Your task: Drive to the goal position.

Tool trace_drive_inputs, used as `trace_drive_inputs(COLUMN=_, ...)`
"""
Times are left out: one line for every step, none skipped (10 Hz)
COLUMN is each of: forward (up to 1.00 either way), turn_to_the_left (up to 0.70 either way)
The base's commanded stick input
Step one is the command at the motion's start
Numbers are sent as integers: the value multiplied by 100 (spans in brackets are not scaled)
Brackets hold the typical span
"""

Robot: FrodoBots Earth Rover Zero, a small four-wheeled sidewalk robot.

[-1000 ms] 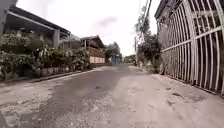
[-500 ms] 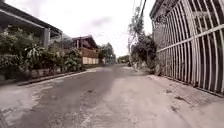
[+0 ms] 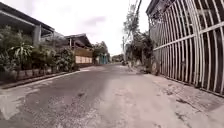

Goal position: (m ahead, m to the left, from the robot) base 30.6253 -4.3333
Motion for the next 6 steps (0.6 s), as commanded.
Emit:
trace_drive_inputs(forward=50, turn_to_the_left=0)
trace_drive_inputs(forward=50, turn_to_the_left=0)
trace_drive_inputs(forward=50, turn_to_the_left=0)
trace_drive_inputs(forward=50, turn_to_the_left=0)
trace_drive_inputs(forward=50, turn_to_the_left=0)
trace_drive_inputs(forward=50, turn_to_the_left=0)
